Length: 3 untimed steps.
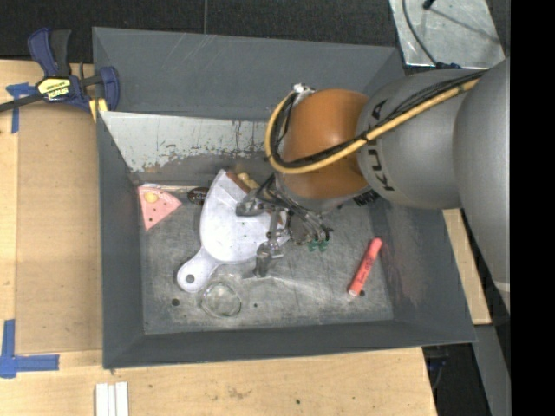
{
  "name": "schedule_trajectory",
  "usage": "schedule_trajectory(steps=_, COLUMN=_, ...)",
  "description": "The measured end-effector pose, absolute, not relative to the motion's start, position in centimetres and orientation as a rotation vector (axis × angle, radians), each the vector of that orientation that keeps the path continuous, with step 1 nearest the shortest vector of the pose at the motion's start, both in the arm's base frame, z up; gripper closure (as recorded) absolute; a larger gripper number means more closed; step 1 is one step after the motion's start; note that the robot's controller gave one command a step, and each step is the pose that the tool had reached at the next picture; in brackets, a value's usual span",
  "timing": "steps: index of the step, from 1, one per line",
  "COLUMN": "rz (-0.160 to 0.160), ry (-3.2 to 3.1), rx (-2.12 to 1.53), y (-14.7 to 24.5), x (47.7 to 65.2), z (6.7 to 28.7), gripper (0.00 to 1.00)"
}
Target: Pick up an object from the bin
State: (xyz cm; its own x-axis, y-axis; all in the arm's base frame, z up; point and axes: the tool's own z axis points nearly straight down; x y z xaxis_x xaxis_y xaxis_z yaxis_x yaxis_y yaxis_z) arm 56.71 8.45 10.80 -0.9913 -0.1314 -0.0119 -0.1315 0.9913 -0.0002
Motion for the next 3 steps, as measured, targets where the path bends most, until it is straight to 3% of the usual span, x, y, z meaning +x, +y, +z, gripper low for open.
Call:
schedule_trajectory(steps=1, rz=0.009, ry=3.051, rx=-0.665, y=6.2, x=55.9, z=8.8, gripper=0.00)
schedule_trajectory(steps=2, rz=-0.003, ry=3.015, rx=-0.860, y=4.1, x=56.9, z=7.9, gripper=0.00)
schedule_trajectory(steps=3, rz=-0.002, ry=2.920, rx=-1.087, y=6.5, x=55.3, z=7.7, gripper=1.00)
